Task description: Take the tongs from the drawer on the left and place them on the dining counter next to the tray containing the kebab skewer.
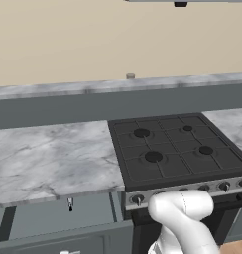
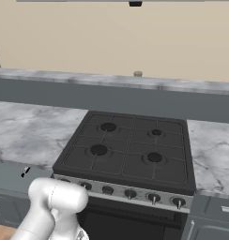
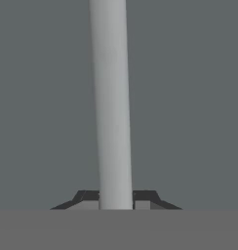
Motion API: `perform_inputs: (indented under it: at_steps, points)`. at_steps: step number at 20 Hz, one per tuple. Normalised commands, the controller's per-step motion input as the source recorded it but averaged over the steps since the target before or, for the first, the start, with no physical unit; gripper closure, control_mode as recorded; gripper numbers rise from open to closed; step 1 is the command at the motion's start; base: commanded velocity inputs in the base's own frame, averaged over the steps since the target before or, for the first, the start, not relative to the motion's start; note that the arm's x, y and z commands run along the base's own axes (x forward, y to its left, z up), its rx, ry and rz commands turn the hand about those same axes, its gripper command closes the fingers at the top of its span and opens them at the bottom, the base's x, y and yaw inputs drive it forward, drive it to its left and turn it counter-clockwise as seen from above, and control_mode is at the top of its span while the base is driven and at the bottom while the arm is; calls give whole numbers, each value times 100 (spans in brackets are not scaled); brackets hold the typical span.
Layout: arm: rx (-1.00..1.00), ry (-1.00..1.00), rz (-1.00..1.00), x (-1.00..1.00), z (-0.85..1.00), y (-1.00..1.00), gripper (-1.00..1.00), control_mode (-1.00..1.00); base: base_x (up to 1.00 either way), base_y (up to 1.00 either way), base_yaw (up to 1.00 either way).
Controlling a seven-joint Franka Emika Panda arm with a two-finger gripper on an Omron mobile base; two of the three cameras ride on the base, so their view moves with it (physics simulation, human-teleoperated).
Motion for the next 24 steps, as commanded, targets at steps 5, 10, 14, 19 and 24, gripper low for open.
perform_inputs:
  at_steps: [5,10,14,19,24]
  points:
    - [0,0,0,-29,-2,0,100,-100,0,0,0]
    - [0,0,0,-16,0,0,100,-100,0,0,0]
    - [0,0,0,-6,-3,0,100,-100,0,0,0]
    - [0,0,0,-24,-6,0,100,-100,0,0,0]
    - [0,0,0,-32,-5,0,100,-100,0,0,0]
